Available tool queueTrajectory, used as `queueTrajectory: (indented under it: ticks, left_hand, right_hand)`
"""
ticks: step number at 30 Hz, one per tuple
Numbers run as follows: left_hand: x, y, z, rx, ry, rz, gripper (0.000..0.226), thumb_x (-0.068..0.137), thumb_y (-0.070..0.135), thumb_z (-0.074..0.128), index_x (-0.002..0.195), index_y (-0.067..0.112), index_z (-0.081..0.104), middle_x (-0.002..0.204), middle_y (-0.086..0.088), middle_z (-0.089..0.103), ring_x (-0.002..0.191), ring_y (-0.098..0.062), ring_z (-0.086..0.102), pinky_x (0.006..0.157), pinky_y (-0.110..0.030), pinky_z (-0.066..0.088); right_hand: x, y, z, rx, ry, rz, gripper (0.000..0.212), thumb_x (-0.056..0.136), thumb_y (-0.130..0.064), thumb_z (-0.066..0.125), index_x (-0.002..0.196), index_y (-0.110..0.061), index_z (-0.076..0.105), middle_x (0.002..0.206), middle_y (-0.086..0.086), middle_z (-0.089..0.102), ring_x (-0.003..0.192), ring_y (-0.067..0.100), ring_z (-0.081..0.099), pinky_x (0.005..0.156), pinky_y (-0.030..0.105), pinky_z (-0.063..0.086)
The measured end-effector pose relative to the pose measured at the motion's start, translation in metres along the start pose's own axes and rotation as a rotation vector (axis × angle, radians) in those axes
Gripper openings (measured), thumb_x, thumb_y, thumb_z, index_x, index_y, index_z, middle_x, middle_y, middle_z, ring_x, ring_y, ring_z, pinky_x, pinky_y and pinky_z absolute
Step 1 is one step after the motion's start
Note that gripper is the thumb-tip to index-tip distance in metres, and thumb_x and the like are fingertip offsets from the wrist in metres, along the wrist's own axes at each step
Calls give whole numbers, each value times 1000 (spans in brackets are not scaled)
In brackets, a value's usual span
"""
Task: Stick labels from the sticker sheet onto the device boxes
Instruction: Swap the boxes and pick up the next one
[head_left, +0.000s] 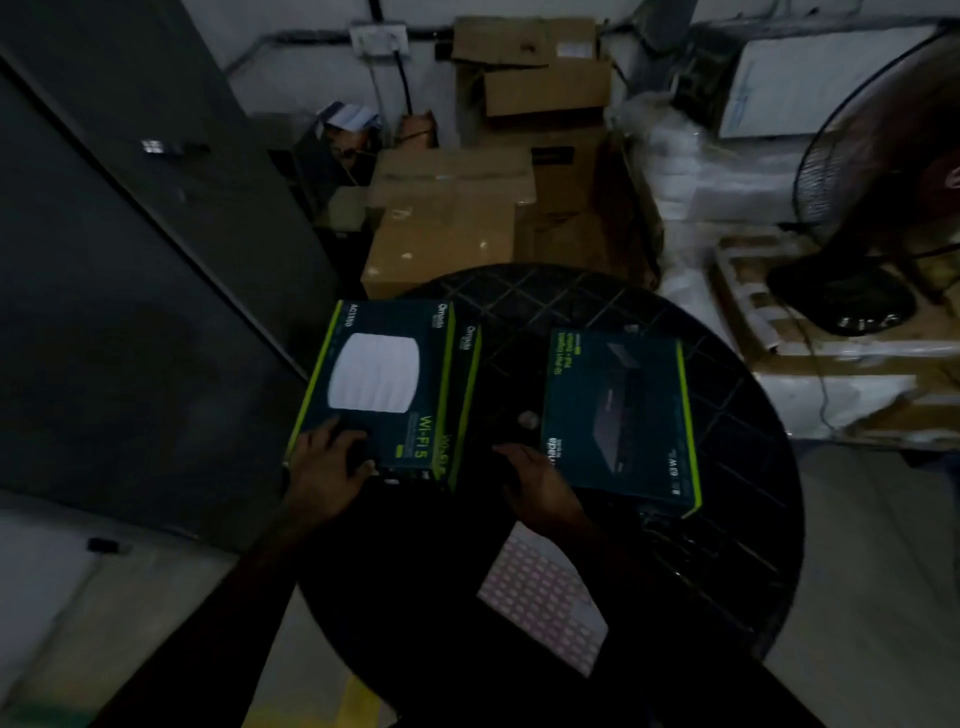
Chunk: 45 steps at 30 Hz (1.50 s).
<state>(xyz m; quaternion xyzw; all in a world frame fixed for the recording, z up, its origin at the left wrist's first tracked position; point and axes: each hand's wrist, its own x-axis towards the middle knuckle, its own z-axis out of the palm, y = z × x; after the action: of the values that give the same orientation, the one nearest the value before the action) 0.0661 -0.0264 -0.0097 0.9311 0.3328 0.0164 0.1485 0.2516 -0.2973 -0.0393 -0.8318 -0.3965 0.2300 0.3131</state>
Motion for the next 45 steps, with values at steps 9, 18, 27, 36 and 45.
queueTrajectory:
  ticks: [9,18,27,36,45]
  left_hand:
    - [9,-90,-6,-376,-269,-54,78,56,78,68,127,52,50,133,-10,52,126,-25,51,106,-39,45]
    - [-34,-44,-33,-503,-70,149,81,56,39,86,127,47,48,131,0,39,127,-20,40,102,-24,36]
    - [-38,25,-136,-266,341,263,80,65,32,85,134,46,48,107,-10,51,105,-31,51,87,-33,44]
    - [-75,34,-222,-231,63,289,89,53,52,91,132,54,51,115,12,61,104,-7,56,85,-23,43]
    - [-53,27,-153,-294,0,196,94,41,75,71,129,57,45,116,7,67,110,-13,62,92,-37,52]
  right_hand:
    - [55,-69,81,69,-52,39,102,77,-38,73,158,-28,12,161,14,23,146,38,26,118,51,29]
    - [18,-107,29,230,270,-38,99,54,-38,90,141,-21,47,135,-6,57,121,4,53,103,25,45]
    - [-9,-163,-78,-234,447,-263,86,53,-28,96,128,-20,55,119,5,54,107,25,56,87,41,53]
    - [-34,-187,-142,-170,41,-375,84,66,-54,86,139,-27,53,131,-8,59,119,10,58,99,24,49]
    - [-8,-155,-119,-349,-7,-322,94,64,-75,67,141,-24,51,130,4,60,113,23,61,92,43,54]
